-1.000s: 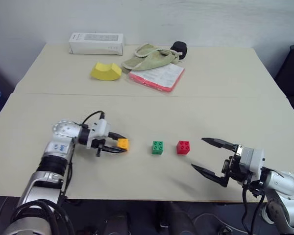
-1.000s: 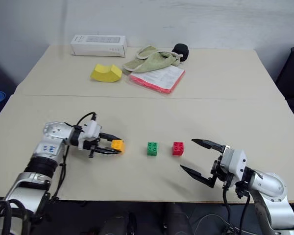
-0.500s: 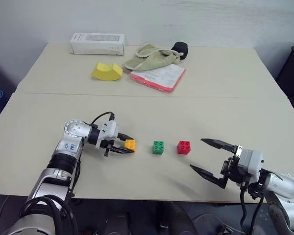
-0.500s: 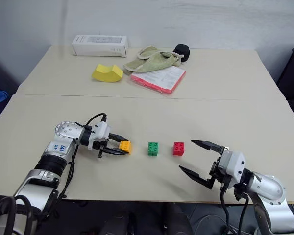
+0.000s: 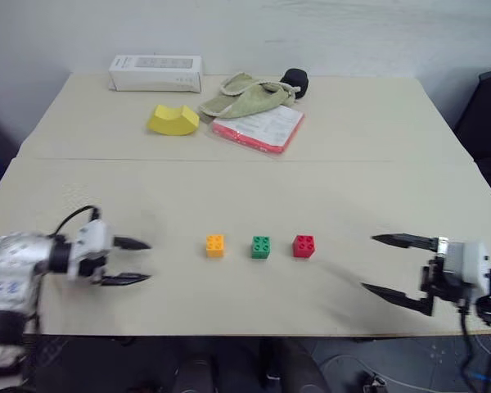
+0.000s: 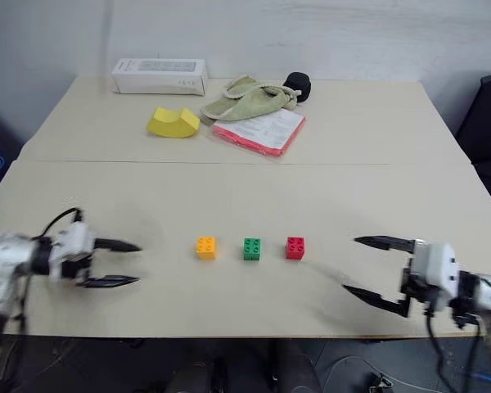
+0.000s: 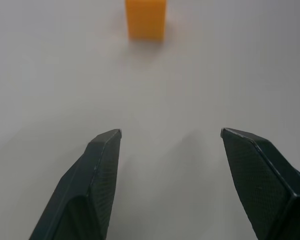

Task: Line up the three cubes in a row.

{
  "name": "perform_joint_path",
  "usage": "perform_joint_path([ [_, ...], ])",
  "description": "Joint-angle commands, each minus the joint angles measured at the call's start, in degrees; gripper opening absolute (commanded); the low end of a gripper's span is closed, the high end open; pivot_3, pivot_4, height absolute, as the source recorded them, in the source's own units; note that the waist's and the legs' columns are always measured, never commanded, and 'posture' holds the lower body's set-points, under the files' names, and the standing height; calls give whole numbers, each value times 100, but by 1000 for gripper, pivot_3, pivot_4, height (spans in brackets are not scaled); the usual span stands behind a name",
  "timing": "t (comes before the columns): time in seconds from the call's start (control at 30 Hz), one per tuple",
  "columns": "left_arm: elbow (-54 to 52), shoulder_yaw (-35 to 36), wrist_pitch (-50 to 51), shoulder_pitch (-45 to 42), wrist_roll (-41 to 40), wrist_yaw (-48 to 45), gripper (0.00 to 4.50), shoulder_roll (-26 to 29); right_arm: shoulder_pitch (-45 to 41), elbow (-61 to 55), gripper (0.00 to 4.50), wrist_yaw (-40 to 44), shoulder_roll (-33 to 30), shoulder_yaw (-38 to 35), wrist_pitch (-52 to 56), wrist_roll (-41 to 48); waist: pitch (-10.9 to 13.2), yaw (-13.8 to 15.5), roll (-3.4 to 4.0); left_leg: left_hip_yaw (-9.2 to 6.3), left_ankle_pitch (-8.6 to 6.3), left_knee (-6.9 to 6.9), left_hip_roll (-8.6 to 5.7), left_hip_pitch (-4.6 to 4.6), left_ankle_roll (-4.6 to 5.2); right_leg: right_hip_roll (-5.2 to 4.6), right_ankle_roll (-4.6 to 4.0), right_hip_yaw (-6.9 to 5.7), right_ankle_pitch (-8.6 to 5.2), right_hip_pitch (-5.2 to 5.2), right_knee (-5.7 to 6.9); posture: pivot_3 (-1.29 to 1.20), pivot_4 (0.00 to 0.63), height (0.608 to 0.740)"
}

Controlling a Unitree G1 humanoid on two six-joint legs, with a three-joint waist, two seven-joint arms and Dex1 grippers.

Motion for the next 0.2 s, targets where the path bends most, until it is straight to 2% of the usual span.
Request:
perform_joint_path([
  [0.03,-386,606,261,385,-317,263,3351,156,-122,330,4500,465,-253,-353,-131,118,0,33,5,-4,0,0,-2,2,2,-3,1,-3,0,4,0,0,150,740],
  [0.2,-643,847,259,826,-329,602,3351,8,-499,847,4500,535,-204,-314,-269,-25,1,56,11,-2,-3,-5,-2,11,-3,-3,-1,-1,-1,7,1,0,150,740],
])
